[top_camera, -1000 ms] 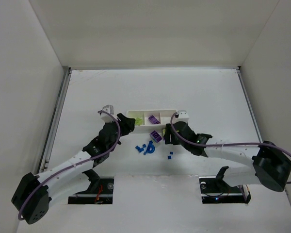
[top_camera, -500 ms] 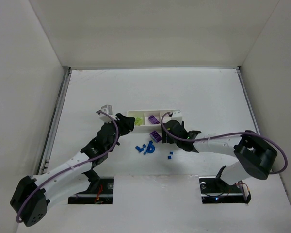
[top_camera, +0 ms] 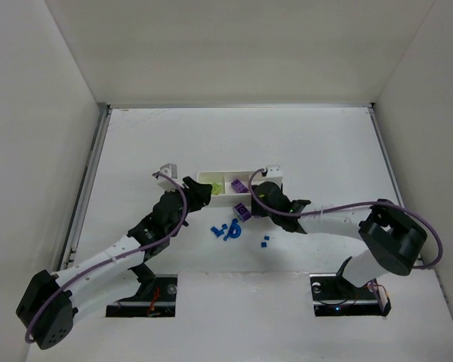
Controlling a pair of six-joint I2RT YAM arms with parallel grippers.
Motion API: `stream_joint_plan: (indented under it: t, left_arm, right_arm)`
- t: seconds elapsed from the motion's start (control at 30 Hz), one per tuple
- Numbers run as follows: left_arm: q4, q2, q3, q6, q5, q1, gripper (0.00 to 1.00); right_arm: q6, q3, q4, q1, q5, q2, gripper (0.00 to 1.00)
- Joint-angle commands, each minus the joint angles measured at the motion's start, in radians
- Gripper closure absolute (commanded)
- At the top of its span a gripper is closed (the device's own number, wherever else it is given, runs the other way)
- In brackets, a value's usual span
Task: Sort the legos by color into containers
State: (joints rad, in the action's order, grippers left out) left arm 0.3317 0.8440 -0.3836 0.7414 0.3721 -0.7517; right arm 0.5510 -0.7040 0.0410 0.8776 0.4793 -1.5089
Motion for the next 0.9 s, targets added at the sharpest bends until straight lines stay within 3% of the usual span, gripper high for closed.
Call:
stream_joint_plan:
  t: [0.0, 0.37, 0.5, 0.87]
  left_arm:
    - [0.030, 0.007, -0.012, 0.006, 0.011, -0.007, 0.57]
    - [0.040, 0.030, -0.020, 0.013, 0.011, -0.013, 0.57]
    - [0.036, 0.026, -0.021, 0.013, 0.011, -0.016, 0.57]
    - [0.029, 0.004, -0.070, 0.026, 0.002, -0.073, 0.54]
  right_arm:
    - [-0.011, -0.035, 0.057, -0.007, 0.019, -0.019, 0.41]
    - [-0.010, -0.032, 0.039, -0.030, -0.010, -0.037, 0.40]
    - [0.000, -0.017, 0.048, -0.029, -0.007, -0.010, 0.50]
    - [0.064, 0.069, 0.003, -0.001, -0.091, 0.370, 0.54]
